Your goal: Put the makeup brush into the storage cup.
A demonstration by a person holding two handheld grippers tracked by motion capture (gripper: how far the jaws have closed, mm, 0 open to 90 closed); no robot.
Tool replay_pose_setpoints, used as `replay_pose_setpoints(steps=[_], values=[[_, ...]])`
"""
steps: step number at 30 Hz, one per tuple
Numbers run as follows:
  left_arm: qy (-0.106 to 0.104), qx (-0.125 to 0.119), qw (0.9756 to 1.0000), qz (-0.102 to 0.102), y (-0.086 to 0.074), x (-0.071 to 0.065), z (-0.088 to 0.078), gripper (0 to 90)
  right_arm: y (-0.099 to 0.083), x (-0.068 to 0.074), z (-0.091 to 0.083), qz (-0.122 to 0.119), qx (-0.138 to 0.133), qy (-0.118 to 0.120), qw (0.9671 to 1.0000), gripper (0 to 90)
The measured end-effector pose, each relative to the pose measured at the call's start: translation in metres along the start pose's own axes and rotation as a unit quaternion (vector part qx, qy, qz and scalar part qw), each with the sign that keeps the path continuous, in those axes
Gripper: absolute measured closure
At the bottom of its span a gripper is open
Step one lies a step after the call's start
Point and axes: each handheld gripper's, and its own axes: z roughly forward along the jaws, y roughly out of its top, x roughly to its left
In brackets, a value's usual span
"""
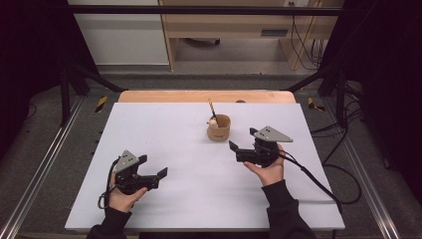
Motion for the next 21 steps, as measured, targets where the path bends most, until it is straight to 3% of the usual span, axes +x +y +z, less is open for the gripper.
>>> replay_pose_setpoints(steps=[5,11,21], values=[[0.001,-0.001,1.0000,-0.002,0.000,0.002,-0.002,5.9,-0.005,-0.001,-0.016,0.005,0.000,0.002,1.0000,6.1],[0.003,0.001,1.0000,-0.002,0.000,0.003,-0.003,5.5,-0.017,-0.004,-0.034,-0.002,-0.004,0.001,1.0000,4.7],[0.004,0.005,1.0000,0.000,-0.001,0.004,-0.003,5.1,-0.038,-0.014,-0.056,0.007,-0.003,-0.009,0.9999,4.2]])
